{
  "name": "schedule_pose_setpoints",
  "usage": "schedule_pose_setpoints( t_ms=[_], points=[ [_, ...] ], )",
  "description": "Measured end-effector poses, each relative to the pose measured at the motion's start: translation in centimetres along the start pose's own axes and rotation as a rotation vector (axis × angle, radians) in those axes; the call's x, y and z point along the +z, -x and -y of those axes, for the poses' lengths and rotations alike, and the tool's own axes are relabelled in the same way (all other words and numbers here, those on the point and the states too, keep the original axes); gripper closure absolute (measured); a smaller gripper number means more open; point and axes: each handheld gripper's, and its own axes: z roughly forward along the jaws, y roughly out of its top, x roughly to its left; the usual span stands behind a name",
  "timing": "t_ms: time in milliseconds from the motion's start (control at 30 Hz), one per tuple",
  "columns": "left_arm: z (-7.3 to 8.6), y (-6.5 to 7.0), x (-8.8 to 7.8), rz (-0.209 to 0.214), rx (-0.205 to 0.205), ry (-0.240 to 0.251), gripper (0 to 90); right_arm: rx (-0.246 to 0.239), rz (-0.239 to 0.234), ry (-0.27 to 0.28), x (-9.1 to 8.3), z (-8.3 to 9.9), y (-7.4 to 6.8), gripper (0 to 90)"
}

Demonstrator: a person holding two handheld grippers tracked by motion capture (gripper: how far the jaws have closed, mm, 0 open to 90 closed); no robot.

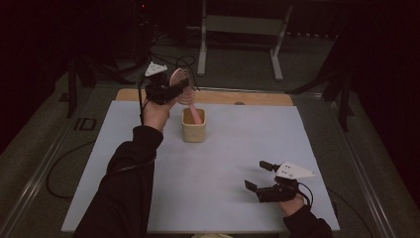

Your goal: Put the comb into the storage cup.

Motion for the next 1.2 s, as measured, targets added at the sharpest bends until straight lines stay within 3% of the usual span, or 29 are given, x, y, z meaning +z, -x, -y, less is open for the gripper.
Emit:
schedule_pose_setpoints(
  t_ms=[1200],
  points=[
    [3.3,-1.2,2.2,0.012,-0.059,-0.06,66.1,0.003,0.0,0.002,-0.1,0.0,0.0,9.5]
  ],
)
